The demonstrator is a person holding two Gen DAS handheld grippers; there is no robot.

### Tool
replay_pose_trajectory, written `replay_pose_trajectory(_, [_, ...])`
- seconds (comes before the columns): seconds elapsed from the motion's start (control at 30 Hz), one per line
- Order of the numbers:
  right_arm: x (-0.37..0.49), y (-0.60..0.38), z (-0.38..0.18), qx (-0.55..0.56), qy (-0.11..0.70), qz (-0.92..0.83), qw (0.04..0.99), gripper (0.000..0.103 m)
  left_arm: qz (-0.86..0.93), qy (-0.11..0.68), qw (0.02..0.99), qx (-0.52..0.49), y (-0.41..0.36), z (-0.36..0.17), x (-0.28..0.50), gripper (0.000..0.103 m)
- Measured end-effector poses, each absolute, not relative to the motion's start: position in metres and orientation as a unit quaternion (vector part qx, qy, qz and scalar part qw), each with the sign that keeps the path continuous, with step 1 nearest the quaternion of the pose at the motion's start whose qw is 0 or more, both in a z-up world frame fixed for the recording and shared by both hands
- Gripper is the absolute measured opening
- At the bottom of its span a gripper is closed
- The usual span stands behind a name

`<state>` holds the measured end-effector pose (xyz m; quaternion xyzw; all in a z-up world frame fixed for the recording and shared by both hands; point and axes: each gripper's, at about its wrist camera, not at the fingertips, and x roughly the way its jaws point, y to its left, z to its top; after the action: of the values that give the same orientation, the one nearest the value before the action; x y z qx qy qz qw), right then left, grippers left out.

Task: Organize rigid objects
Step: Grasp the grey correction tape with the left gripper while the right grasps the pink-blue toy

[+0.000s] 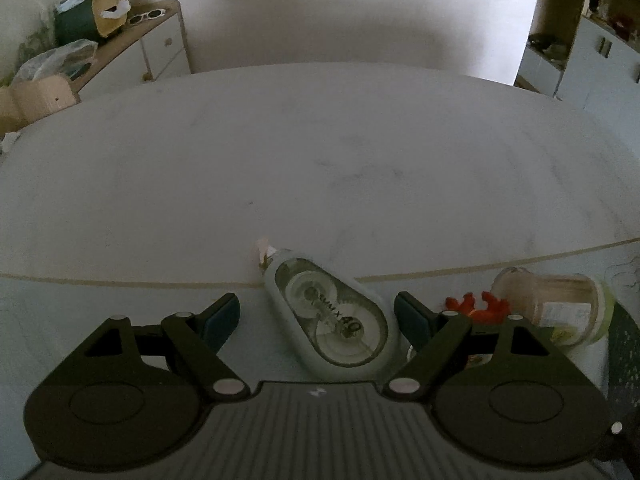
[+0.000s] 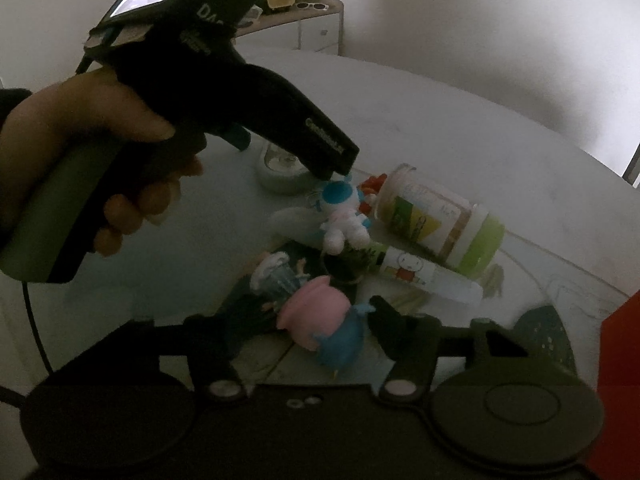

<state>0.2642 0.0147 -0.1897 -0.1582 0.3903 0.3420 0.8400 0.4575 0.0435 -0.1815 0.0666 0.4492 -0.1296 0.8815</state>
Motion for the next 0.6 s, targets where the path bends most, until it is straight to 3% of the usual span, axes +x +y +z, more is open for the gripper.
replay_pose_trajectory(0.07, [0.258, 0.014, -0.189, -0.155, 0.389, 0.34, 0.842, 0.05, -0.128, 0.448, 0.883, 0.064, 0.045, -0.181, 0.454, 0.081])
replay_pose_trajectory(0.13, [0.252, 0.016, -0.189, -0.157, 0.385, 0.338, 0.844, 0.038, -0.126, 0.443, 0.885, 0.065, 0.046, -0.179, 0.449, 0.07])
replay_pose_trajectory(0.2, [0.248, 0.017, -0.188, -0.155, 0.387, 0.336, 0.845, 0.038, -0.127, 0.438, 0.888, 0.064, 0.048, -0.177, 0.446, 0.061])
replay_pose_trajectory(0.6, [0.234, -0.01, -0.172, -0.105, 0.381, 0.313, 0.863, 0.036, -0.143, 0.443, 0.883, 0.051, 0.071, -0.177, 0.44, 0.06])
